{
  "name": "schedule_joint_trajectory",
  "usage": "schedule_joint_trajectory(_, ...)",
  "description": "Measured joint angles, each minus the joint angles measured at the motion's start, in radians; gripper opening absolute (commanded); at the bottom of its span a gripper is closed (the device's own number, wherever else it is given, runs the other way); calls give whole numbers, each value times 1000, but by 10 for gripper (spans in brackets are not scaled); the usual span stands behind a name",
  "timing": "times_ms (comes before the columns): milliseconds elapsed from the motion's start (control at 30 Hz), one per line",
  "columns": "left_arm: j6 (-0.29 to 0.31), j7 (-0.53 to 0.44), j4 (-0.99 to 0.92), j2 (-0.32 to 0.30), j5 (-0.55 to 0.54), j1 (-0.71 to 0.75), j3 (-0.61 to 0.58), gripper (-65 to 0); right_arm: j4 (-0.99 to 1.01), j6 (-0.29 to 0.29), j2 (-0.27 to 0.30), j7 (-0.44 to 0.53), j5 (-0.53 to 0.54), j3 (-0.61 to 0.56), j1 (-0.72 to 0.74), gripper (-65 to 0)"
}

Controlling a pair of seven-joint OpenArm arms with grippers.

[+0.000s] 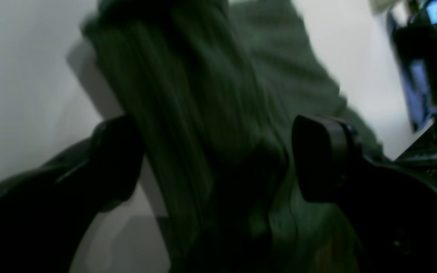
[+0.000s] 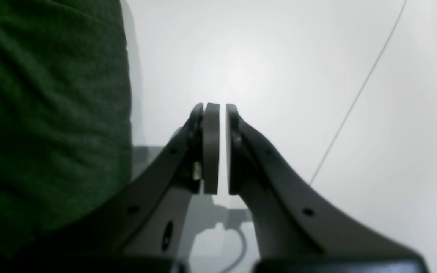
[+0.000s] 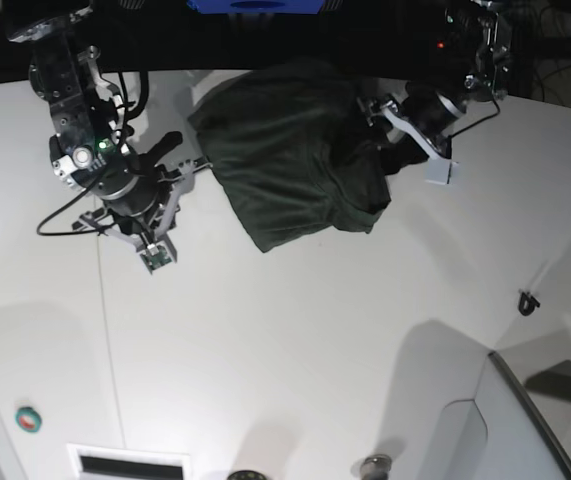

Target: Layout the t-shirt on the table in an organized manner, then fold the t-shirt properly

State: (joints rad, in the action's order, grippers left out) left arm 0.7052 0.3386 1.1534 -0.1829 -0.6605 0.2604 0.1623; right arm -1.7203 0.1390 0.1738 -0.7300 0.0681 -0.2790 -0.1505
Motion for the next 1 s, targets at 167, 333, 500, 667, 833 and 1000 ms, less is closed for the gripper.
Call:
schedule_joint_trajectory(167,-127,3,-16,-27,8,-48,-147,-573,0,0,34,3,-1,15,-4,-626)
schedule_joint_trajectory(333,-210,105,-20,-52,0,-144,-257,-650,0,0,38,0,-2,103,-34,-626)
schedule_joint_trajectory(500,-254,312,6,-143,33,-327,-372,-650,0,0,38,3,-1,180,-61,-626)
schedule_joint_trajectory(667,-254,393,-1,-245,95,-566,-645,-650,1,0,36,1,-4,236,-82,-626)
schedule_joint_trajectory(833,-246,410,6,-216,266,-761,-985,-650,0,0,27,3,-2,253,-102,-627)
schedule_joint_trajectory(1000,-222,400,-37,-130,451,-834,-1201,-650,-3,0,25,4,-1,253,-122,-627)
